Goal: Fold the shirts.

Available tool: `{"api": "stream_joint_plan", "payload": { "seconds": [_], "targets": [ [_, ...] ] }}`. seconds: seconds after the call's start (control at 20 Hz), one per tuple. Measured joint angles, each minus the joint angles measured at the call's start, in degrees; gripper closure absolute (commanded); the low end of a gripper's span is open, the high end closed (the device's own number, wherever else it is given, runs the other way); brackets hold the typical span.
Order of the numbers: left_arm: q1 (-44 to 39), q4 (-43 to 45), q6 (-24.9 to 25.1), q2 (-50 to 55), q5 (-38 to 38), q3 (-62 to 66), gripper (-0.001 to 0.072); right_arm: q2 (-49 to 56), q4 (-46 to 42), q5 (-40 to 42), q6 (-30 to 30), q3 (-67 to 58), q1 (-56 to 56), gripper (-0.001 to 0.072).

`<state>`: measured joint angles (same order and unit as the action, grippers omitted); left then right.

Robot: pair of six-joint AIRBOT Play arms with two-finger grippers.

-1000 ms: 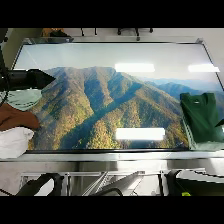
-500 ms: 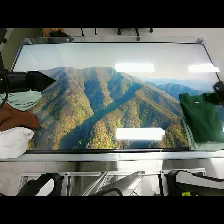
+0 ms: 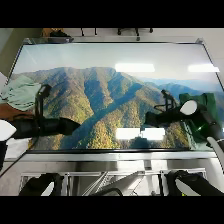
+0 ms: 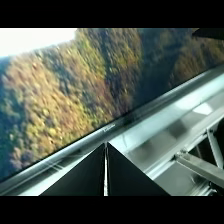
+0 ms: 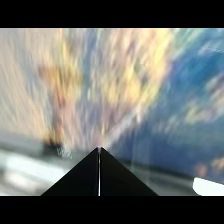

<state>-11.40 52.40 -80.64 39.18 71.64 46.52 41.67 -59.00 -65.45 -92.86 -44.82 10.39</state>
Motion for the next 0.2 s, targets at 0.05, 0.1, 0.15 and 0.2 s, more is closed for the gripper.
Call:
{"api": "stream_joint_plan", "payload": {
  "seconds": [0.05, 0.1, 0.15, 0.2],
  "targets": [
    [-1.38, 0.00, -0.55, -1.57, -1.20, -1.97, 0.0693, -0.42, 0.13, -0.31, 0.24, 1.38, 2.01, 0.0689],
    [-2.43, 0.00, -0.98, -2.89, -2.10, -3.48, 0.0693, -0.63, 0.17, -0.87, 0.39, 2.27, 3.32, 0.0689],
    [-3.39, 0.00, -1.66, -4.24, -3.04, -4.85, 0.0693, -0.83, 0.17, -1.64, 0.44, 2.99, 4.37, 0.0689],
    [-4.04, 0.00, -2.43, -5.42, -3.85, -5.92, 0.0693, -0.96, 0.17, -2.10, 0.59, 3.43, 5.07, 0.0689]
  ]
}}
